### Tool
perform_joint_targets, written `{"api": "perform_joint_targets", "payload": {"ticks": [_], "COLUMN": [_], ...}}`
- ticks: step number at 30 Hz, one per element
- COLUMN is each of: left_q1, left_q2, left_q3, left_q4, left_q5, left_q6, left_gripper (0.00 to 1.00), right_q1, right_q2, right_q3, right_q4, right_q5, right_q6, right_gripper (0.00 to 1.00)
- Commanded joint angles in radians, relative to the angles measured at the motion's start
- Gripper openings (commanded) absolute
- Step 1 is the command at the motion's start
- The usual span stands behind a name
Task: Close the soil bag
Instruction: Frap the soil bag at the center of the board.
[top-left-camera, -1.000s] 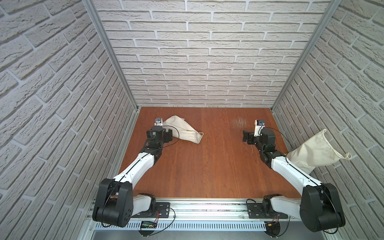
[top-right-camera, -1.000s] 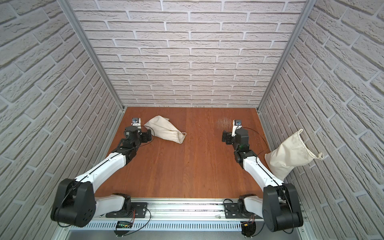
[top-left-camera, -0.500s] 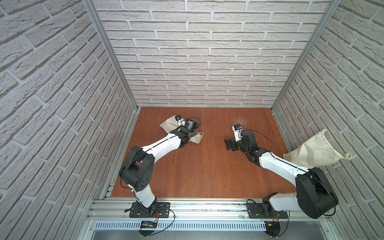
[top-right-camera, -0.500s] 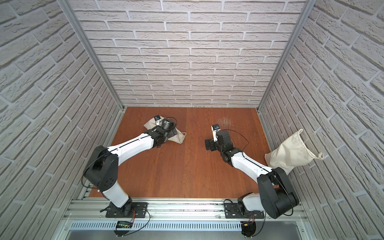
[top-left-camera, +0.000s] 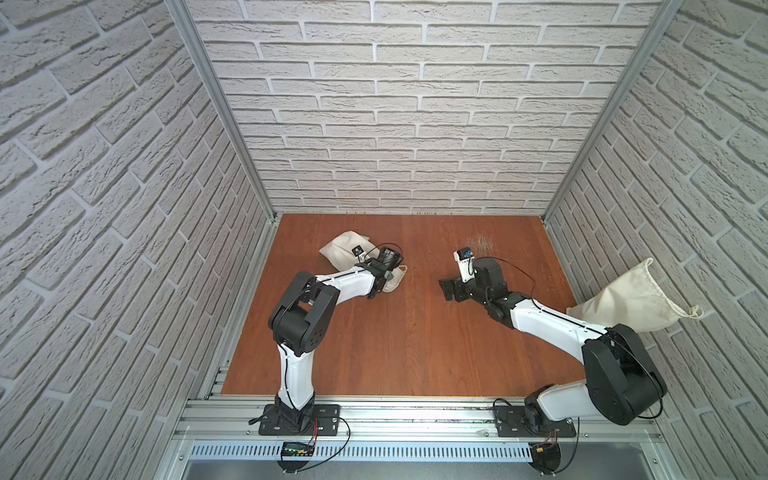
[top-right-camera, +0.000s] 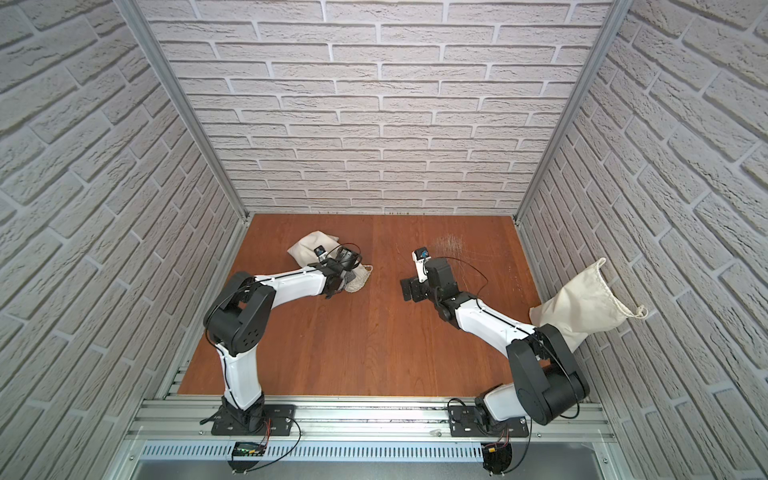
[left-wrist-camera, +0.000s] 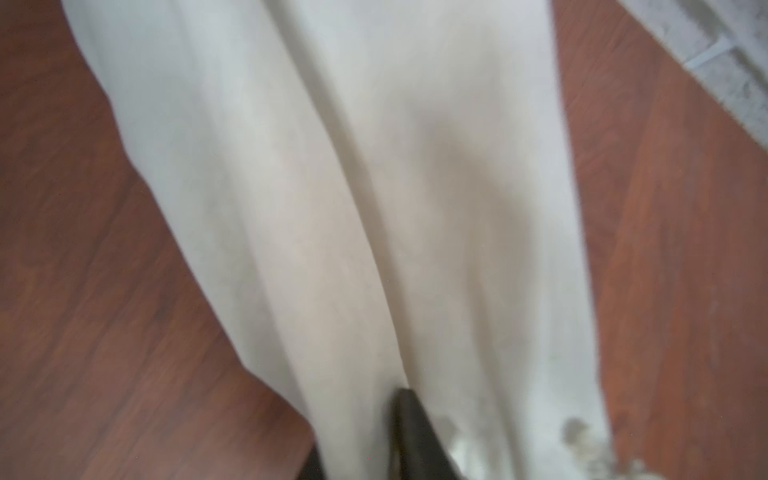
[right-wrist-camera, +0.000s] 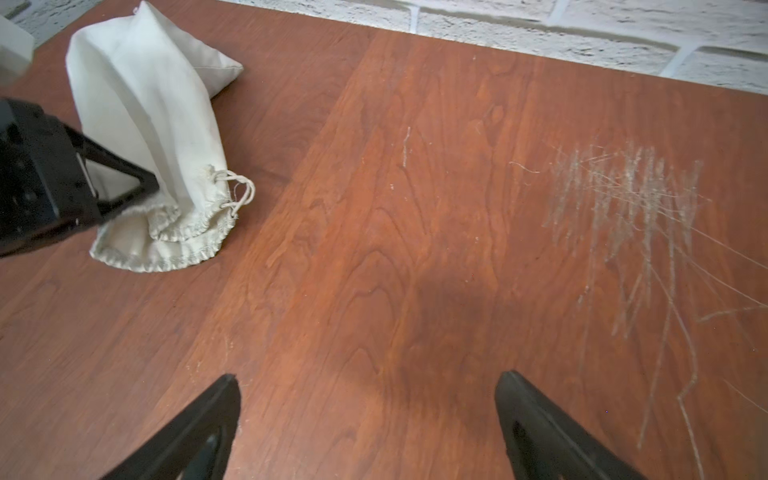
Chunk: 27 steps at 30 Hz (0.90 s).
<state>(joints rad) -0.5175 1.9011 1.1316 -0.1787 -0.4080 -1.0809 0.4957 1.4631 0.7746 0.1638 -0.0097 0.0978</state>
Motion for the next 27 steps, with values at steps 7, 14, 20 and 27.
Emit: {"api": "perform_joint_targets", "payload": {"ticks": [7, 14, 20, 27], "left_q1": [0.018, 0.046, 0.048, 0.048], "left_q2": [-0.179, -0.224, -0.226, -0.231], "left_q3": [-0.241, -0.300, -0.300, -0.302], "left_q4": [0.153, 0.147, 0.149, 0.152], "left_q5": [0.167, 0.202, 0.211, 0.211], "left_q6": [0.154, 0.204, 0.209, 0.211], "left_gripper": [0.00, 0.00, 0.00, 0.00], "right_q1": [0.118, 0.127, 0.124, 0.107], "right_q2": [0.234, 0.397, 0.486, 0.564], "right_q3": [0.216, 0.375, 0.448, 0.455], "right_q4": [-0.007, -0.064, -0.055, 0.004], "right_q5": [-0.188, -0.321, -0.414, -0.474], "right_q6": [0.005, 0.050, 0.133, 0.228], "right_gripper": [0.95, 0.72, 0.59, 0.48]}}
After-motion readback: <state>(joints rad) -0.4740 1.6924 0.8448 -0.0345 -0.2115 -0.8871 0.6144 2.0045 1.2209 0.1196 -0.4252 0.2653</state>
